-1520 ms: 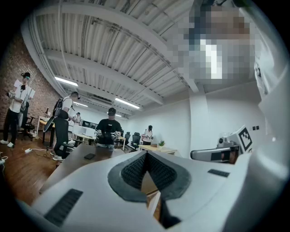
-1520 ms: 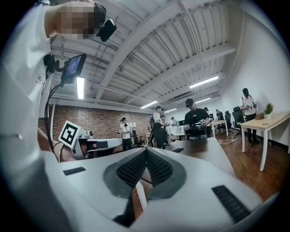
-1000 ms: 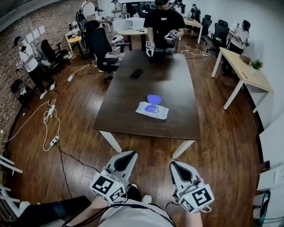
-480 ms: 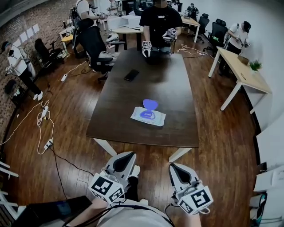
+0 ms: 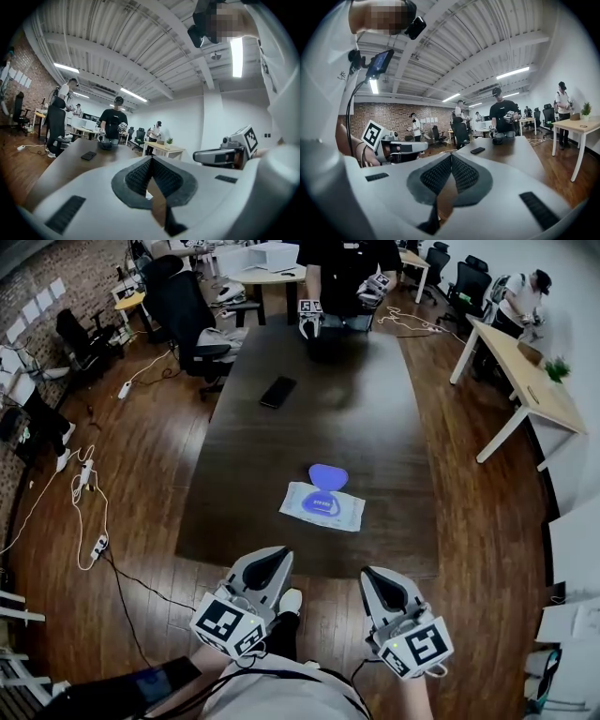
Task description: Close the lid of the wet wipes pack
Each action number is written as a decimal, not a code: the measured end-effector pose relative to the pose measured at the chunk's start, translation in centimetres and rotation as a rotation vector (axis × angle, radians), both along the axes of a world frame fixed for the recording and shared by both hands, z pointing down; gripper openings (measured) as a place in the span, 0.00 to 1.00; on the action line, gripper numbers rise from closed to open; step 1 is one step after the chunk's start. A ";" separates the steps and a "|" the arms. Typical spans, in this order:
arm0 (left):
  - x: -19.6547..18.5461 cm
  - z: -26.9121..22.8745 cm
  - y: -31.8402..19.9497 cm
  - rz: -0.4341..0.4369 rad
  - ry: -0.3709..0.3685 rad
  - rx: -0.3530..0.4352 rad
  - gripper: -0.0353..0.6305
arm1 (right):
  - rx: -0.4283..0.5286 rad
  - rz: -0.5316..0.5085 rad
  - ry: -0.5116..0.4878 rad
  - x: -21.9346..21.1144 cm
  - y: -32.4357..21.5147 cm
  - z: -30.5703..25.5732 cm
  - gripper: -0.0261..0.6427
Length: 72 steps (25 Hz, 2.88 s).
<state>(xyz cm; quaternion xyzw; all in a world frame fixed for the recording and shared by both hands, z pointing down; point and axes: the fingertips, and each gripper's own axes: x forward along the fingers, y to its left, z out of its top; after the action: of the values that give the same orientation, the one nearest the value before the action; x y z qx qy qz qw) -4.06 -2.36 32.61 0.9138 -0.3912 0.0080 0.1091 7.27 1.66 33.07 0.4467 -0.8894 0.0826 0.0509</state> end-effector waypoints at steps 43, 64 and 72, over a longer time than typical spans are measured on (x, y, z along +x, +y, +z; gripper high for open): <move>2.4 15.3 -26.0 -0.049 -0.031 -0.243 0.06 | -0.226 -0.169 0.060 0.6 -29.5 18.3 0.29; 1.1 15.5 -24.5 -0.051 -0.028 -0.242 0.06 | -0.299 -0.187 0.040 -0.5 -28.9 20.8 0.35; 0.7 14.5 -23.5 -0.045 -0.022 -0.224 0.06 | -0.279 -0.179 0.057 -0.8 -27.9 19.8 0.35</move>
<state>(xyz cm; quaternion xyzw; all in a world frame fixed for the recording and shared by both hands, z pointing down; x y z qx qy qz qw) -3.33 -25.84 47.13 0.8867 -0.4095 0.0594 0.2063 6.50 -26.23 52.88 0.3567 -0.9037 0.1875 0.1449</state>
